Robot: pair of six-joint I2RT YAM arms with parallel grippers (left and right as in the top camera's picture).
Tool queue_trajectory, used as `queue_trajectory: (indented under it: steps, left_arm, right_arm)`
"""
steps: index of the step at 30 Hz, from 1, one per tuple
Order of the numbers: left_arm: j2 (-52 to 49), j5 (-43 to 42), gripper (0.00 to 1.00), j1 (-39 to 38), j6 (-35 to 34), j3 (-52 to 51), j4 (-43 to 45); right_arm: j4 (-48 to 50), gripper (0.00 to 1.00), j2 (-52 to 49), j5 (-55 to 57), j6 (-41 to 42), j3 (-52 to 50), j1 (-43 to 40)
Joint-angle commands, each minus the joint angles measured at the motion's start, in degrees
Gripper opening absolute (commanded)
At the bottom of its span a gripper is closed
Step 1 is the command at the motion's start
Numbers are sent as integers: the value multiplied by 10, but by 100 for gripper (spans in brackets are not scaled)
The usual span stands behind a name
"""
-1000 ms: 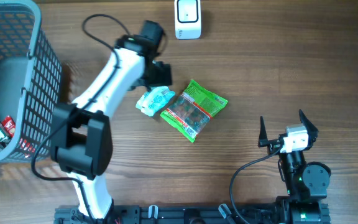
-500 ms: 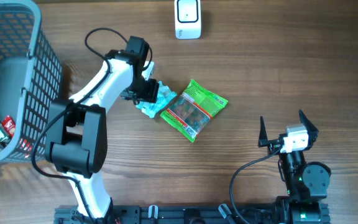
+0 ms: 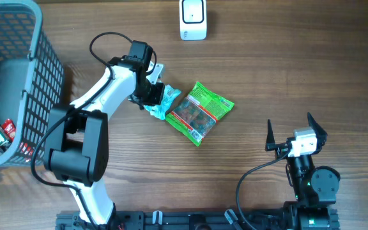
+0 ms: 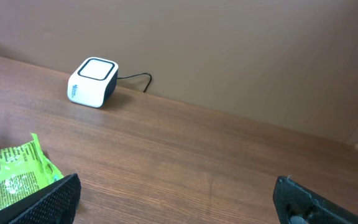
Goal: Scan the item barcode
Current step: 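Lower the green bag onto the table and adjust it with the left gripper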
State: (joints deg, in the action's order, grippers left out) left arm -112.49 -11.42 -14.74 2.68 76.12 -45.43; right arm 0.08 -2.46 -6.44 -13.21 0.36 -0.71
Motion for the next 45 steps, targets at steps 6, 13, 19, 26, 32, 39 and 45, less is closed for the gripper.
queue_trajectory:
  steps: [6,13,19,26,32,39,45]
  left_arm:
    - [145,-111,4,4,-77,29,-17]
    - [98,-162,4,-63,-84,6,4]
    - [28,-162,5,-131,-92,-1,58]
    - [25,-180,70,-125,-98,1,58]
    - [95,-196,84,-111,-96,20,71]
    - [70,-196,8,-142,-96,18,101]
    - [-5,-196,10,-164,-96,18,106]
  right_arm:
    - [3,100,0,-9,-3,0,-2]
    - [3,100,0,-9,-3,0,-2]
    - [3,100,0,-9,-3,0,-2]
    - [3,100,0,-9,-3,0,-2]
    - [3,100,0,-9,-3,0,-2]
    - [3,100,0,-9,-3,0,-2]
    - [3,100,0,-9,-3,0,-2]
